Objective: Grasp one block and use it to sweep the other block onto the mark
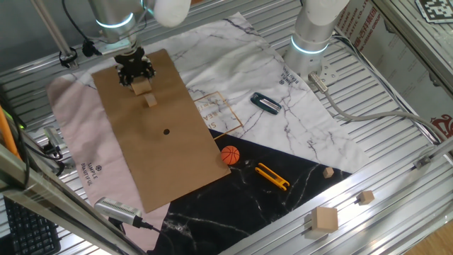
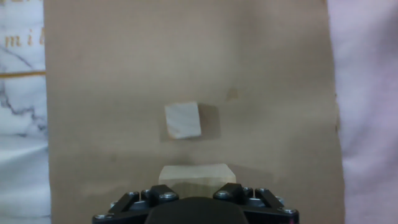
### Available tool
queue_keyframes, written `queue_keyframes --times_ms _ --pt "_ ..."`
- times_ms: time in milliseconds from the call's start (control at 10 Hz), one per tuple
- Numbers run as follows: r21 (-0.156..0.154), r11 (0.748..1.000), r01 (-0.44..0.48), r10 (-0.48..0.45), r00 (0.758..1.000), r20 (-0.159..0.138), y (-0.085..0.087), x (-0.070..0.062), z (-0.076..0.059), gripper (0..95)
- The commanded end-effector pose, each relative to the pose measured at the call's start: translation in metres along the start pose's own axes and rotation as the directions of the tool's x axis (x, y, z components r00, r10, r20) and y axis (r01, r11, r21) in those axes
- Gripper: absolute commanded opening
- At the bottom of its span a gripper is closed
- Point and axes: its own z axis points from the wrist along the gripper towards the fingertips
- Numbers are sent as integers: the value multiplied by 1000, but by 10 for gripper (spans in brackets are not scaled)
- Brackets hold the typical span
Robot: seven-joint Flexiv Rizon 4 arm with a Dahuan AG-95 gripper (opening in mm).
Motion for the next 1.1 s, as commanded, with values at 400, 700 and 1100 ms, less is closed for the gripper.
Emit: queue_keyframes --times_ms 400,700,1100 --pt "1 1000 -3 3 1000 -1 7 -3 3 0" --pt "-1 1000 -11 11 1000 -1 7 -10 0 0" --pt "-1 1000 -24 24 1000 -2 9 -24 1 0"
